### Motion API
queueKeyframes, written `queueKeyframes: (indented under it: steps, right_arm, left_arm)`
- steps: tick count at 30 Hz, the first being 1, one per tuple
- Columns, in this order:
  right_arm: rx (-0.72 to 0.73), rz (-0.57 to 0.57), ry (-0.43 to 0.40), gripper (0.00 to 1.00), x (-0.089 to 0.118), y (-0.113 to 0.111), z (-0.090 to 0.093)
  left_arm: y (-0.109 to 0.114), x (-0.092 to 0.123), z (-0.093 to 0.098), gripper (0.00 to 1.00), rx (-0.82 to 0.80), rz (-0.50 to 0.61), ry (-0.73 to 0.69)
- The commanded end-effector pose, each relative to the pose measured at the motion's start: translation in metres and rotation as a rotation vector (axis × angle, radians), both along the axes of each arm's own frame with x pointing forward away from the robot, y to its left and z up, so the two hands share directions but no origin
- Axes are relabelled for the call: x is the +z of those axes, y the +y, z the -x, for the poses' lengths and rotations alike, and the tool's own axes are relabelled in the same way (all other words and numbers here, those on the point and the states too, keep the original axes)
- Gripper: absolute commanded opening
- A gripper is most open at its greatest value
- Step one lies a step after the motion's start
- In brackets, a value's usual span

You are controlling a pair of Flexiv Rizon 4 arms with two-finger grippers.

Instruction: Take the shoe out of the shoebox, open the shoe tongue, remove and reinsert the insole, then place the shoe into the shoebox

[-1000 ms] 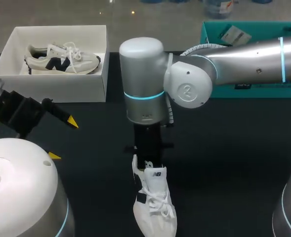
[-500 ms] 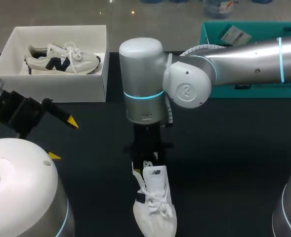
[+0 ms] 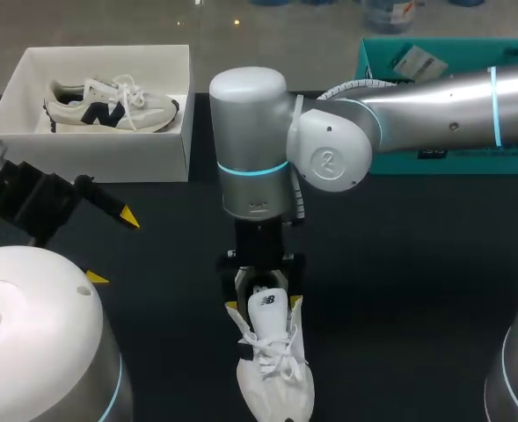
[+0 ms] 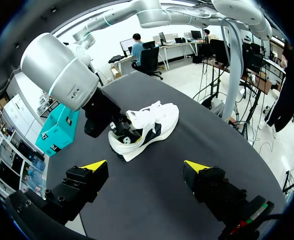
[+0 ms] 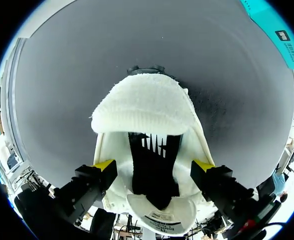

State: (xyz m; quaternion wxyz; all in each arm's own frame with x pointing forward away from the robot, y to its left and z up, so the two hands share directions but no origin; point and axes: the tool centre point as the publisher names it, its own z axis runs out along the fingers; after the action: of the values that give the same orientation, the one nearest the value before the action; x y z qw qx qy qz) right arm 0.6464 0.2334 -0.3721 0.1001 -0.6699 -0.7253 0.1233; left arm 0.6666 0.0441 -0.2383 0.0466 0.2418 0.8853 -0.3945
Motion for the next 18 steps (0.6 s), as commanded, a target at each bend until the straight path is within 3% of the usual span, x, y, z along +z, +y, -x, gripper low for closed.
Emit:
queueKeyframes:
  steps: [1, 10, 18]
  right_arm:
    - [0.0, 0.003, -0.001, 1.0, -0.003, 0.004, -0.001]
    - [0.009, 0.036, -0.023, 1.0, 0.004, 0.008, -0.004]
    - [0.008, 0.058, -0.086, 1.0, 0.027, 0.006, -0.015]
  left_arm:
    - [0.0, 0.0, -0.001, 1.0, -0.002, -0.003, 0.002]
    - [0.0, 0.0, -0.001, 1.0, -0.002, -0.003, 0.002]
    - [0.0, 0.0, -0.001, 1.0, -0.002, -0.003, 0.002]
